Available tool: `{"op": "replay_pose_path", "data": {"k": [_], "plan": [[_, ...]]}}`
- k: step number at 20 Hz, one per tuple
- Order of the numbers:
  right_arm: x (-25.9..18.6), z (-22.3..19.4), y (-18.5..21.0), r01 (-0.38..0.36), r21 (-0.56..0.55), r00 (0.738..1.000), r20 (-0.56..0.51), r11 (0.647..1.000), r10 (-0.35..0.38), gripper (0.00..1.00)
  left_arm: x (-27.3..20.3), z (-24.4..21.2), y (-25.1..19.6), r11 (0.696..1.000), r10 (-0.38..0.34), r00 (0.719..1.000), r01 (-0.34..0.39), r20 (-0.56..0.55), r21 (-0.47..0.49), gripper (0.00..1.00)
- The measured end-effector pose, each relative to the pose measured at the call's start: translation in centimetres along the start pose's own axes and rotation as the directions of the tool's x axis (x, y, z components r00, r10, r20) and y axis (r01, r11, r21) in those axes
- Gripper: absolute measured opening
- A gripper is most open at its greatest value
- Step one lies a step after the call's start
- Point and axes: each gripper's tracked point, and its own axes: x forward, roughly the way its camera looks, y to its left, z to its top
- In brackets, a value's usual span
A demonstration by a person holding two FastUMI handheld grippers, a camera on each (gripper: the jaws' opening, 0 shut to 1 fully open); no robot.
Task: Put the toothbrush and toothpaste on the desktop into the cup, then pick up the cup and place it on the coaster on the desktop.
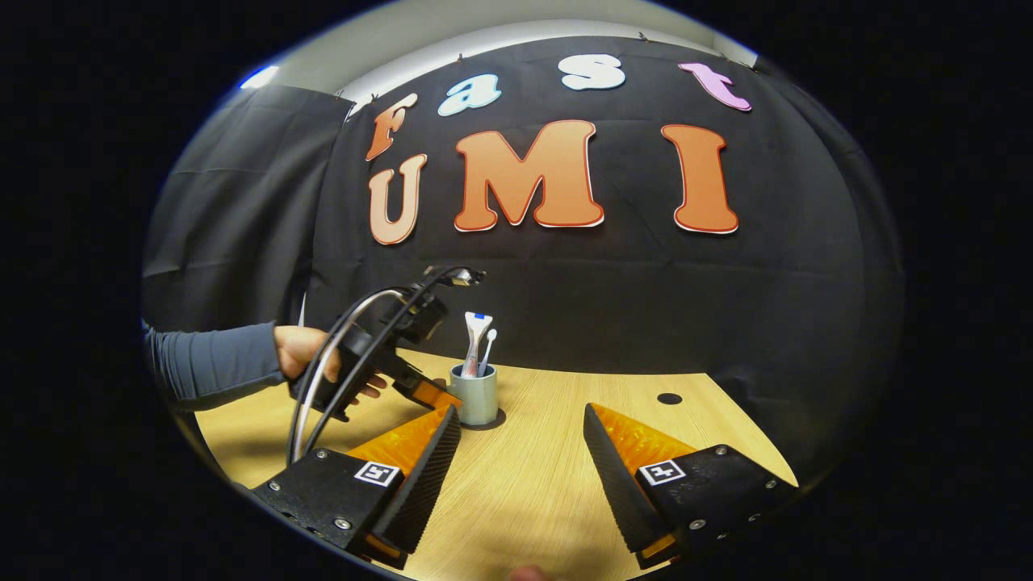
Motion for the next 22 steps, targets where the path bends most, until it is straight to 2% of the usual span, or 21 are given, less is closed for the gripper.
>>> {"op": "replay_pose_path", "data": {"k": [1, 2, 5, 9, 12, 16, 22], "plan": [[0.1, 0.4, 0.1, 0.02, 0.001, 1.0, 0.012, 1.0, -0.02, 0.93, -0.4, 0.2, 0.4, 1.0, 0.009, 0.999, -0.009, 0.033, -0.005, 0.97], [0.2, 1.1, 0.3, 0.036, 0.0, 0.999, 0.029, 0.999, -0.036, 0.92, -1.6, 0.4, 1.0, 1.0, 0.023, 0.998, -0.023, 0.063, -0.004, 1.0], [0.5, 2.9, 0.9, 0.08, 0.02, 0.994, 0.075, 0.997, -0.081, 0.92, -6.0, 1.1, 2.3, 0.997, 0.074, 0.983, -0.074, 0.169, -0.007, 1.0], [0.7, 4.5, 2.5, 0.092, 0.039, 0.988, 0.118, 0.995, -0.096, 0.92, -12.4, 1.4, 4.2, 0.989, 0.146, 0.938, -0.143, 0.313, -0.034, 1.0], [0.8, 5.5, 3.9, 0.099, 0.008, 0.984, 0.147, 0.995, -0.099, 0.92, -16.9, 1.2, 5.3, 0.977, 0.209, 0.884, -0.202, 0.418, -0.061, 1.0], [0.9, 7.3, 5.7, 0.108, -0.033, 0.972, 0.215, 0.994, -0.099, 0.92, -21.2, 1.1, 6.7, 0.954, 0.292, 0.784, -0.281, 0.548, -0.106, 0.99], [1.5, 7.2, 9.2, 0.059, -0.079, 0.971, 0.236, 0.995, -0.039, 0.92, -25.3, 0.1, 7.4, 0.932, 0.354, 0.653, -0.308, 0.669, -0.192, 0.99]]}}
